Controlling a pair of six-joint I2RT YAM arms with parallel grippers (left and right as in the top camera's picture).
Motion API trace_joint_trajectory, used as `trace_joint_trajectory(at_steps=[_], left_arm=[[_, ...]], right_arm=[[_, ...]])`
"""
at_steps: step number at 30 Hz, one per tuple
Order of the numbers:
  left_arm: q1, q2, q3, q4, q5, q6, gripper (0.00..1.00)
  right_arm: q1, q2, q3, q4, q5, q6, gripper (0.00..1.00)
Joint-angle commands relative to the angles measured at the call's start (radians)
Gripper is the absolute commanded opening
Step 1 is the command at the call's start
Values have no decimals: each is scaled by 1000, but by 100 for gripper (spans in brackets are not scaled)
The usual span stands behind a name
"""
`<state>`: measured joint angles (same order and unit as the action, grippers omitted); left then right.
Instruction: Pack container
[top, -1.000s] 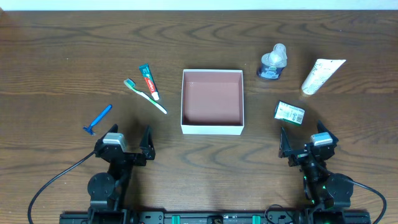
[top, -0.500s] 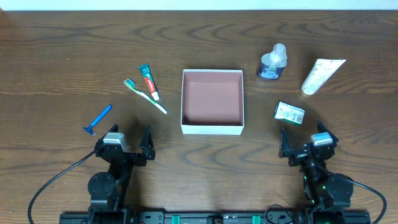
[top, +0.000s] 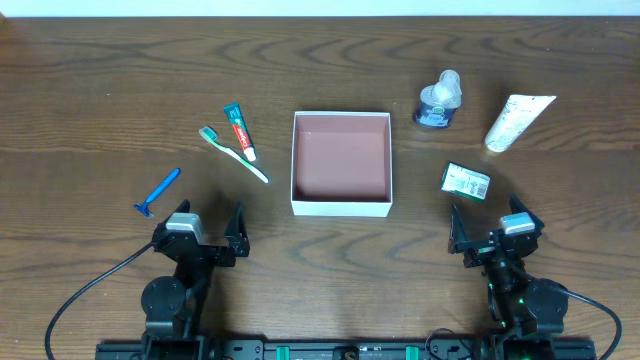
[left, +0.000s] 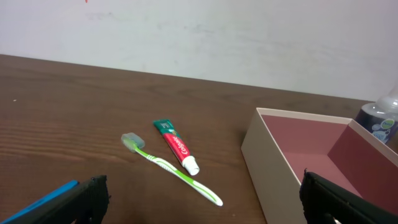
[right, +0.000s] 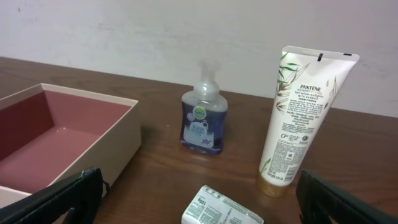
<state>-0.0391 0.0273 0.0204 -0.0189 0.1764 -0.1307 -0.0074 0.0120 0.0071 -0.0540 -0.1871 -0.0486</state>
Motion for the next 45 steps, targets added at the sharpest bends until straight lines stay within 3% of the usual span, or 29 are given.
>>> trace_joint_trajectory(at_steps=[1, 15, 19, 23, 27, 34, 38, 45], left_arm=[[5, 3, -16, -36, 11, 2, 98], [5, 3, -16, -36, 11, 2, 98], [5, 3, -16, -36, 11, 2, 98], [5, 3, -16, -36, 11, 2, 98], [5, 3, -16, -36, 11, 2, 98], [5, 3, -16, -36, 11, 2, 98], [5, 3, -16, -36, 11, 2, 98], [5, 3, -16, -36, 11, 2, 98]], right_arm=[[-14, -2, -2, -4, 3, -12, 99], [-14, -2, -2, 41, 26, -12, 99], [-13, -2, -2, 9, -46, 16, 99], [-13, -2, 1, 93, -277, 18, 99], [-13, 2, 61, 84, -306, 18, 99], [-13, 223, 426, -155, -227, -85, 99], [-13, 511, 737, -304, -229, -98, 99], [-13, 976, 1297, -712, -336, -92, 99]])
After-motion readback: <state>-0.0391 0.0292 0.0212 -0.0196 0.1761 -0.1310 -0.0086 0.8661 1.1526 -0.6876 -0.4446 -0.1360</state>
